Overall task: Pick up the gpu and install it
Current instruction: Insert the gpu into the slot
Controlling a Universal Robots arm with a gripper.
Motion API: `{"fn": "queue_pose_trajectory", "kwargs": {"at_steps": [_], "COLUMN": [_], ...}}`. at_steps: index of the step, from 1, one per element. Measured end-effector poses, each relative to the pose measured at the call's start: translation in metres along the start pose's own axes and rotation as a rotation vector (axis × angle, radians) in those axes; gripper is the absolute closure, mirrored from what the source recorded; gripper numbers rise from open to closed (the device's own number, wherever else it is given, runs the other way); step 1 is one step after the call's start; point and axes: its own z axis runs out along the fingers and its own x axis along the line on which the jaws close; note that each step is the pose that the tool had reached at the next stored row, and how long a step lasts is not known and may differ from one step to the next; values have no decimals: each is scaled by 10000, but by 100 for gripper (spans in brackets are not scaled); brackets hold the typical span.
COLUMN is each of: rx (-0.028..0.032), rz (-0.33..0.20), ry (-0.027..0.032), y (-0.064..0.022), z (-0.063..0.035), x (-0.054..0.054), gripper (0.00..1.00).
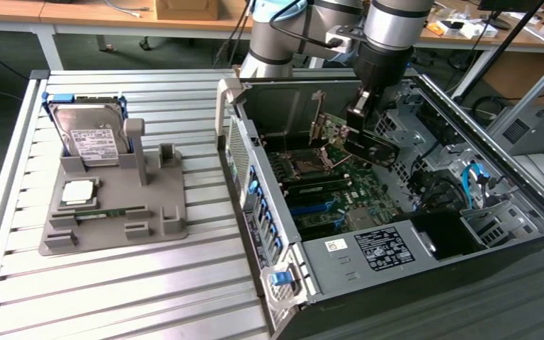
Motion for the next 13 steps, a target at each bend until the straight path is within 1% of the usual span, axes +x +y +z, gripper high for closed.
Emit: {"fn": "queue_pose_trajectory", "kwargs": {"at_steps": [4,13], "rx": [-9,-19], "rz": [-223,-525], "ry": [-25,-57], "y": [0,0], "z": [0,0], "x": [0,0], "gripper": [73,73]}}
